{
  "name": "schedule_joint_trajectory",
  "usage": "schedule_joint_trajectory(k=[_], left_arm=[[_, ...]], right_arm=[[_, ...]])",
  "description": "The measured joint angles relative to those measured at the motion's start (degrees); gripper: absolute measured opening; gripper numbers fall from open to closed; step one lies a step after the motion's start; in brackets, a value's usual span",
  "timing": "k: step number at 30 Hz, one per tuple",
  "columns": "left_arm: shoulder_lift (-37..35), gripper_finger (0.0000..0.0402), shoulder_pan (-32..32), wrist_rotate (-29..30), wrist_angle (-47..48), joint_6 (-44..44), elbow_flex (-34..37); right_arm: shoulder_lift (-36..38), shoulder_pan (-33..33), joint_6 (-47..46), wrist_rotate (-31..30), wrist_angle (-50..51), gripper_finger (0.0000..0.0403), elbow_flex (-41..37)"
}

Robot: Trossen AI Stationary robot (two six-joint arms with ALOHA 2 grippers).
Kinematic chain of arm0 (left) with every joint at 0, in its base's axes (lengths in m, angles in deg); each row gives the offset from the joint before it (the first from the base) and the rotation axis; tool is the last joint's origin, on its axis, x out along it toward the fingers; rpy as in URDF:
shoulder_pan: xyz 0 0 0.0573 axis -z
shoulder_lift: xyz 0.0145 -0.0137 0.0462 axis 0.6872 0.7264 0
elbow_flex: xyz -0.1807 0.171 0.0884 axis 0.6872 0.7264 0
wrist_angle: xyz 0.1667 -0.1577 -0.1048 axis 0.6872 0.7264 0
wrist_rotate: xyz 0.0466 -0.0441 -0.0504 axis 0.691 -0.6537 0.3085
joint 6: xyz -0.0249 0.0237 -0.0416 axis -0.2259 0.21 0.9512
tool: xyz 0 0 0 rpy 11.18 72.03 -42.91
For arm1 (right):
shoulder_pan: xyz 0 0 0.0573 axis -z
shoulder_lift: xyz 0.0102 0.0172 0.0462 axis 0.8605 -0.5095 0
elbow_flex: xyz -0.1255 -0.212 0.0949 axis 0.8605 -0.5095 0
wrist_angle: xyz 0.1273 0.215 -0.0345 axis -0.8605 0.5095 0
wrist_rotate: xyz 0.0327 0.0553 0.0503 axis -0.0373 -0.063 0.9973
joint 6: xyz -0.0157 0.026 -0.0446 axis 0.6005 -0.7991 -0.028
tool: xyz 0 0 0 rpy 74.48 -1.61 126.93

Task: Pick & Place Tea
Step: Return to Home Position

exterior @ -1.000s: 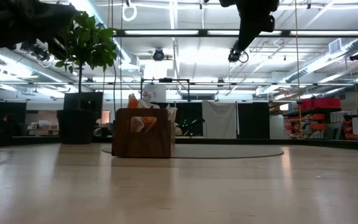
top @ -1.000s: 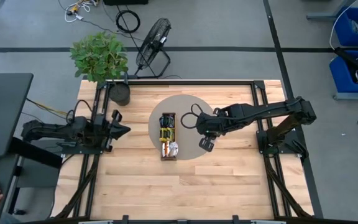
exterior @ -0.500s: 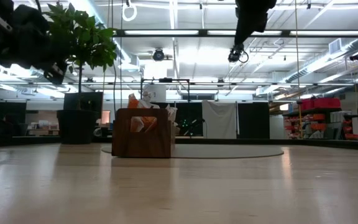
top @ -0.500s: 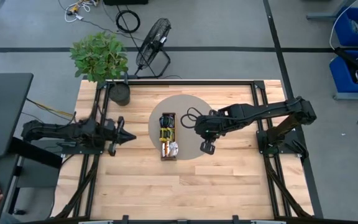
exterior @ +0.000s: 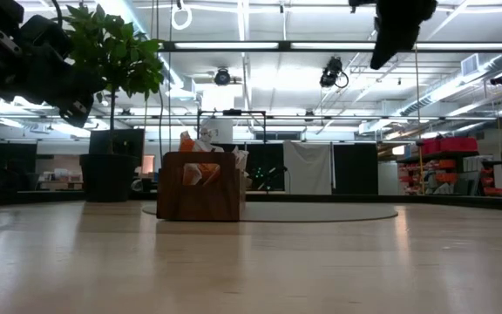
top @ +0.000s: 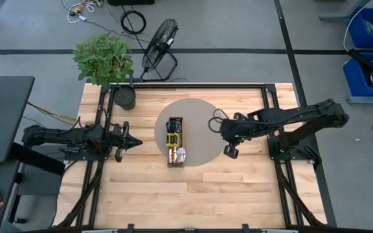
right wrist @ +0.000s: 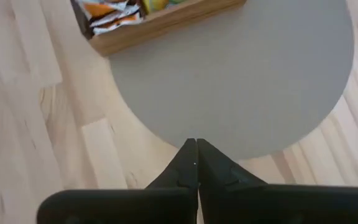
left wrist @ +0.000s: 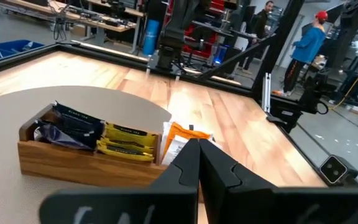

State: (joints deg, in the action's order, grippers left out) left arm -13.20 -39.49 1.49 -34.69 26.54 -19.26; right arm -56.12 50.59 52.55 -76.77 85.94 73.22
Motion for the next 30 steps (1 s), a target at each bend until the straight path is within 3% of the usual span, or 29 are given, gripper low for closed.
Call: schedule_joint_trajectory(k=[16, 23, 30], left_arm=[[0.0, 0.0029, 0.0, 0.9, -2.9, 0.0, 0.1], [0.0, 0.0030, 0.0, 0.7, -3.0, 0.0, 0.1], [0.0, 0.0030, 0.0, 0.7, -3.1, 0.0, 0.1]], right_arm=[[21.0, 2.0, 1.5, -7.0, -28.2, 0.0000, -25.9], [25.8, 3.5, 2.3, -6.2, -43.4, 0.0000, -37.7], [29.3, 3.6, 5.5, -6.2, -55.5, 0.0000, -44.4]])
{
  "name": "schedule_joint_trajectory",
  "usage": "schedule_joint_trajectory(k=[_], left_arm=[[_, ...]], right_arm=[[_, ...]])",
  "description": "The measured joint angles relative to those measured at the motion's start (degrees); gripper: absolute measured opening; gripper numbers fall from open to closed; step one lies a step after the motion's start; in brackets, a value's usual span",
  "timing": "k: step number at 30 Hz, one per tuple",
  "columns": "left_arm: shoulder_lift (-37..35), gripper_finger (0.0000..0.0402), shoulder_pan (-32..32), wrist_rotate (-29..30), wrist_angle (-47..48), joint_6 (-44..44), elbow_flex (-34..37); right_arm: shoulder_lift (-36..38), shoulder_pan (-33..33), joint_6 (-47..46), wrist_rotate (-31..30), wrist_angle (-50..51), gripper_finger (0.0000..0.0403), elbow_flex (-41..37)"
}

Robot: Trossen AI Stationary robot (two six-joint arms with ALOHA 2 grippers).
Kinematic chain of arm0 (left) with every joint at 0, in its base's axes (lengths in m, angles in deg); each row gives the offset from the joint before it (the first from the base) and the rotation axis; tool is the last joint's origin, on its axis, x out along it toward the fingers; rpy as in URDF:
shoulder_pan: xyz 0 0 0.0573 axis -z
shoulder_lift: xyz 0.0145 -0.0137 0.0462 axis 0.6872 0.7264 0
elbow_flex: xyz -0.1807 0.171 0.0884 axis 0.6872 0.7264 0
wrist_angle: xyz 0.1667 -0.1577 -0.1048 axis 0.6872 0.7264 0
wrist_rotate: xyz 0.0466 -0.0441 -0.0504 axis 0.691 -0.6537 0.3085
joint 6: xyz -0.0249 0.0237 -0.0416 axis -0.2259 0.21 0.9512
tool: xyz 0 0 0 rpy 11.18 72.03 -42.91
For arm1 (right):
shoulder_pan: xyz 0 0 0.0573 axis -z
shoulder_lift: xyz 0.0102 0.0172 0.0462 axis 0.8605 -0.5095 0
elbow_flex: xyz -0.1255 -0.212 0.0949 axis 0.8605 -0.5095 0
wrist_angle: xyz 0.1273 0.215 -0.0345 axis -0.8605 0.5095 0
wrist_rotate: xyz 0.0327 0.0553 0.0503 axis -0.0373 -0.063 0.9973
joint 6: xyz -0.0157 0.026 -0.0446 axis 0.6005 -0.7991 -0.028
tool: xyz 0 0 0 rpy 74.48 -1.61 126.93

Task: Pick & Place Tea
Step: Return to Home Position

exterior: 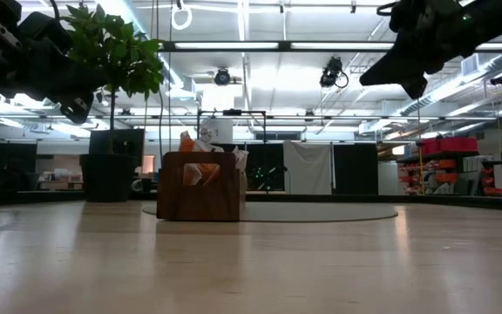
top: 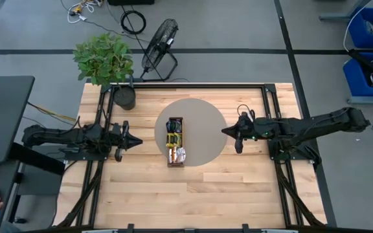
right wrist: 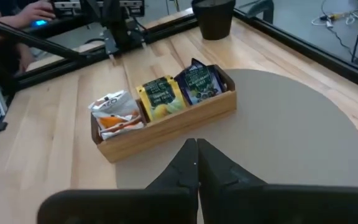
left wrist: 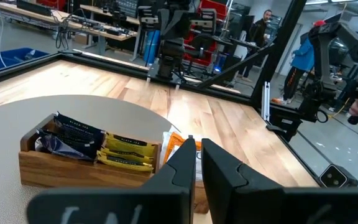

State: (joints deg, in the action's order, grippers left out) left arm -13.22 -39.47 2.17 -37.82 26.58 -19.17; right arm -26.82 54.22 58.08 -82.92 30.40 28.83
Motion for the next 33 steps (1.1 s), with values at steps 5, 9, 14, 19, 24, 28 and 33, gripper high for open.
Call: schedule_joint_trajectory(k=[5, 9, 14, 19, 24, 28, 33], left_arm=[[0.0, 0.0030, 0.0, 0.0, 0.0, 0.0, 0.0], [0.0, 0.0030, 0.0, 0.0, 0.0, 0.0, 0.0], [0.0, 0.0030, 0.0, 0.0, 0.0, 0.0, 0.0], [0.0, 0.0030, 0.0, 0.0, 0.0, 0.0, 0.0], [0.0, 0.0030, 0.0, 0.0, -0.1, 0.0, 0.0], [0.0, 0.0030, 0.0, 0.0, -0.1, 0.0, 0.0], [0.0, 0.0030, 0.0, 0.0, -0.1, 0.0, 0.0]], right_arm=[[3.3, 0.9, -0.4, 0.0, -2.0, 0.0000, -3.7], [5.5, 1.8, -0.3, 0.0, -2.5, 0.0000, -6.3], [6.7, 2.9, 1.1, -1.1, -2.7, 0.0000, -7.2], [7.3, 4.5, 4.7, 0.3, -4.0, 0.0000, -8.5], [9.3, 5.8, 6.5, 2.9, -9.1, 0.0000, -11.8], [12.1, 6.7, 7.5, 4.6, -12.0, 0.0000, -14.7], [17.1, 7.8, 8.1, 6.2, -12.3, 0.0000, -16.8]])
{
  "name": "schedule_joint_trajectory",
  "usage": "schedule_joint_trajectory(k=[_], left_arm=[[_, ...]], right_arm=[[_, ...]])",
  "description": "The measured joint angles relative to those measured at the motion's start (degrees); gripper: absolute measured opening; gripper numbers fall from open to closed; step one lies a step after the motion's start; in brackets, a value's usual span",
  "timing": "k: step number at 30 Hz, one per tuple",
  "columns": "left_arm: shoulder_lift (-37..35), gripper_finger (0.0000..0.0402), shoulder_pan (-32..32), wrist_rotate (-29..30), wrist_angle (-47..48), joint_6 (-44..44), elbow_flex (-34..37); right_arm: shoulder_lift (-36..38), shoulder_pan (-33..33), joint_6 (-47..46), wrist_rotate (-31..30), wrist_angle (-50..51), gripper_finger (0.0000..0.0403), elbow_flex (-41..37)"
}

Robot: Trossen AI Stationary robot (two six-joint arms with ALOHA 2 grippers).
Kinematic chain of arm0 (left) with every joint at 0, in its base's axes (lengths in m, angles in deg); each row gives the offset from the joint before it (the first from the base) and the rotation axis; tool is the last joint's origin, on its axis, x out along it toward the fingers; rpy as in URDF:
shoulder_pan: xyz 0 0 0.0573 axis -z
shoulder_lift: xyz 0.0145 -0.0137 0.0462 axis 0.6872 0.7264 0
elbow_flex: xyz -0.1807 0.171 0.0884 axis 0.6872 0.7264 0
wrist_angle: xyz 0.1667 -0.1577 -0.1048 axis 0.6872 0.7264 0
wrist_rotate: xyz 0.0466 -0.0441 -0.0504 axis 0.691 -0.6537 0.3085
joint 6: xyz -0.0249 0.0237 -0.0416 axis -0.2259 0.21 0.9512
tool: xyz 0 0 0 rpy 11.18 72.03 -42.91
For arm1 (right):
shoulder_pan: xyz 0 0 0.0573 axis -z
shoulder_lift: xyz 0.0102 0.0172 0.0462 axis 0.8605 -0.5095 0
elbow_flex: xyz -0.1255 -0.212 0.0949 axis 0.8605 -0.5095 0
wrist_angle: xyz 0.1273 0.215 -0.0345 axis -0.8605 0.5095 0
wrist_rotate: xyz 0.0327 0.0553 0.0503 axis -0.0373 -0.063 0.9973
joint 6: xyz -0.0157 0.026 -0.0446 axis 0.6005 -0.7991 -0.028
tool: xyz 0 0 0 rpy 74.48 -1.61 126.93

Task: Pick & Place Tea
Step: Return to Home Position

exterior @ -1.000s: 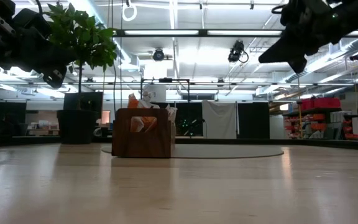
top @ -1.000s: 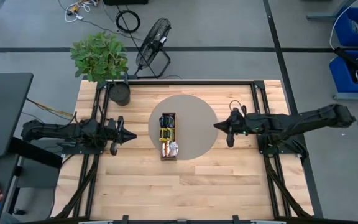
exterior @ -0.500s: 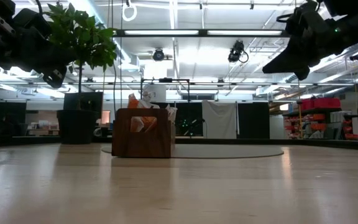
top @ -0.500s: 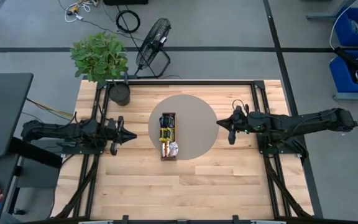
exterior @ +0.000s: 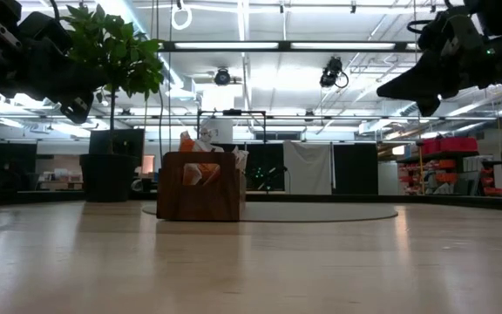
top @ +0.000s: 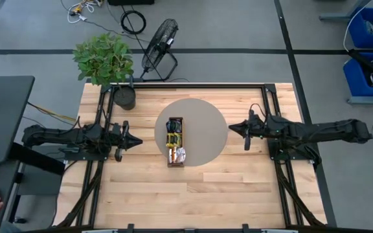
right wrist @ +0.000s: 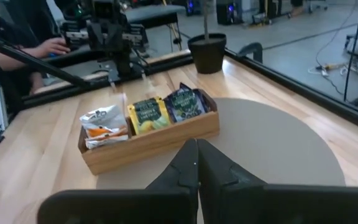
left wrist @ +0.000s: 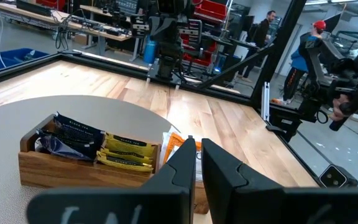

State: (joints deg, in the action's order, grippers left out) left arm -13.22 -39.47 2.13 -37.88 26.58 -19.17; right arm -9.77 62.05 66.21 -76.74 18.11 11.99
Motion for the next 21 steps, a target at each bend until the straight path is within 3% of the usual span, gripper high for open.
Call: schedule_joint_trajectory(k=[9, 21], left_arm=[[0.0, 0.0030, 0.0, 0.0, 0.0, 0.0, 0.0], [0.0, 0.0030, 0.0, 0.0, 0.0, 0.0, 0.0]], right_arm=[[11.7, 0.8, -1.6, 6.4, 1.3, 0.0000, -2.7], [26.6, 0.6, -3.9, 7.3, 2.7, 0.0000, -7.0]])
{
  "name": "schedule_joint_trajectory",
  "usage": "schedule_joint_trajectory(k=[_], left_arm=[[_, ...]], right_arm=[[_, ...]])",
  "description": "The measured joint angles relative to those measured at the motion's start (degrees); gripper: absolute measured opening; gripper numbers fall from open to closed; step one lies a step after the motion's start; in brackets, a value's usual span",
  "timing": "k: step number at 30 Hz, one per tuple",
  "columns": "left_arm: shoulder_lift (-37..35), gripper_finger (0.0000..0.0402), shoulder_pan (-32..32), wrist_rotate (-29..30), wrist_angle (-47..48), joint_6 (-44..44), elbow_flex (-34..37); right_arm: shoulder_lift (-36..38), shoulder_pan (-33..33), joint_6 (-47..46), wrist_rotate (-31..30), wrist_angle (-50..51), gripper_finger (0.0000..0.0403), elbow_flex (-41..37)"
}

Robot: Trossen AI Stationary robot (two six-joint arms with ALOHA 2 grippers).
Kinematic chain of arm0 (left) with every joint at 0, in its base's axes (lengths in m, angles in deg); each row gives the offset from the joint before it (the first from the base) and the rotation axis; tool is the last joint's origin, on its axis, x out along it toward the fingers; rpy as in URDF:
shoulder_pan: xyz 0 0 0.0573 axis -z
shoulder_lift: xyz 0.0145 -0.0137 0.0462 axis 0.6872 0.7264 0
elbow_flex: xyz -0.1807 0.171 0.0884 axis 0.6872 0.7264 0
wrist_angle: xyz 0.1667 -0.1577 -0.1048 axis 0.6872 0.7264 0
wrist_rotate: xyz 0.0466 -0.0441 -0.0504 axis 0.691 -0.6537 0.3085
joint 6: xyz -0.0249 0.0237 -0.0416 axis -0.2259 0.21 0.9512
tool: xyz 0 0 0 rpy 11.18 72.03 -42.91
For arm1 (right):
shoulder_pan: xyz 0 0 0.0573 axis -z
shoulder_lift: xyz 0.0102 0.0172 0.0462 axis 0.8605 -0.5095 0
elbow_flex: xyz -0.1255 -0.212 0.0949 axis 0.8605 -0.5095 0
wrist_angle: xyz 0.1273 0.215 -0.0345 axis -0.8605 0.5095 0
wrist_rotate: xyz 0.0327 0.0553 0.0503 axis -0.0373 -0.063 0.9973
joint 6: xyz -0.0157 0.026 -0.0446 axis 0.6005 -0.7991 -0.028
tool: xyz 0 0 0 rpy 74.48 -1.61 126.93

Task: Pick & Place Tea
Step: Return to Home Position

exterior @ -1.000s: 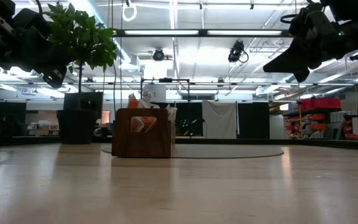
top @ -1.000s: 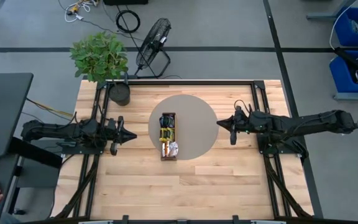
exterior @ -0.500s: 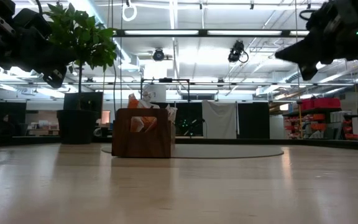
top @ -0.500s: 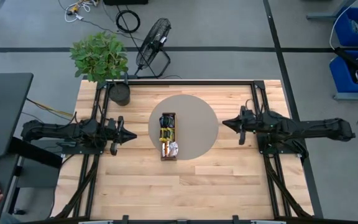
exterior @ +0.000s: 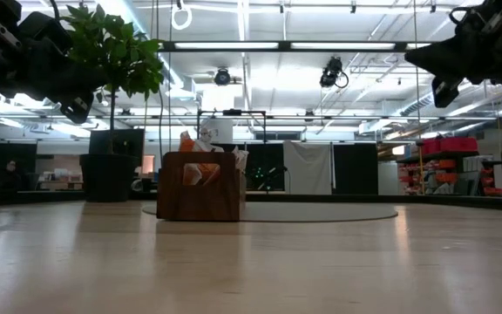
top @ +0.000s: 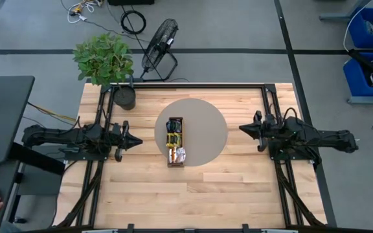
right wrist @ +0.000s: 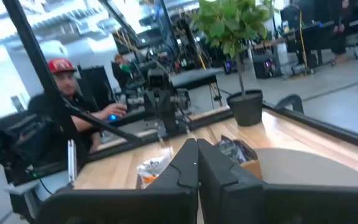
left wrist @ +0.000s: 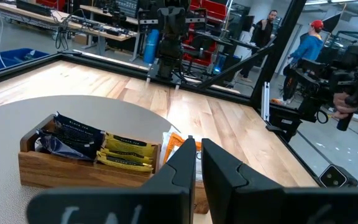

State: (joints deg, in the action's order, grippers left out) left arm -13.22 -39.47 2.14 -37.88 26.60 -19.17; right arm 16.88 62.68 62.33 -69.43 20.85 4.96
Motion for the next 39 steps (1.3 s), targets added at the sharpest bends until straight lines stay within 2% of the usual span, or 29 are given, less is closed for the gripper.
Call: schedule_joint_trajectory(k=[4, 9, 17, 25, 31, 39], left_arm=[[0.0, 0.0030, 0.0, 0.0, 0.0, 0.0, 0.0], [0.0, 0.0030, 0.0, 0.0, 0.0, 0.0, 0.0], [0.0, 0.0030, 0.0, 0.0, 0.1, 0.0, 0.0], [0.0, 0.0030, 0.0, 0.0, 0.1, 0.0, 0.0], [0.0, 0.0030, 0.0, 0.0, 0.1, 0.0, 0.0], [0.0, 0.0030, 0.0, 0.0, 0.1, 0.0, 0.0]], right_arm=[[4.2, 0.0, -0.2, 1.8, -0.1, 0.0000, -1.7], [4.2, 0.0, -2.6, 7.1, -1.5, 0.0000, -3.6], [3.9, 0.0, 1.4, 10.3, 3.3, 0.0000, -3.6], [3.9, 0.0, 1.7, 9.4, 3.3, 0.0001, -3.5], [3.9, 0.0, 4.1, 5.4, 4.0, 0.0023, -3.5], [3.9, 0.0, 4.5, 5.4, 4.1, 0.0038, -3.5]])
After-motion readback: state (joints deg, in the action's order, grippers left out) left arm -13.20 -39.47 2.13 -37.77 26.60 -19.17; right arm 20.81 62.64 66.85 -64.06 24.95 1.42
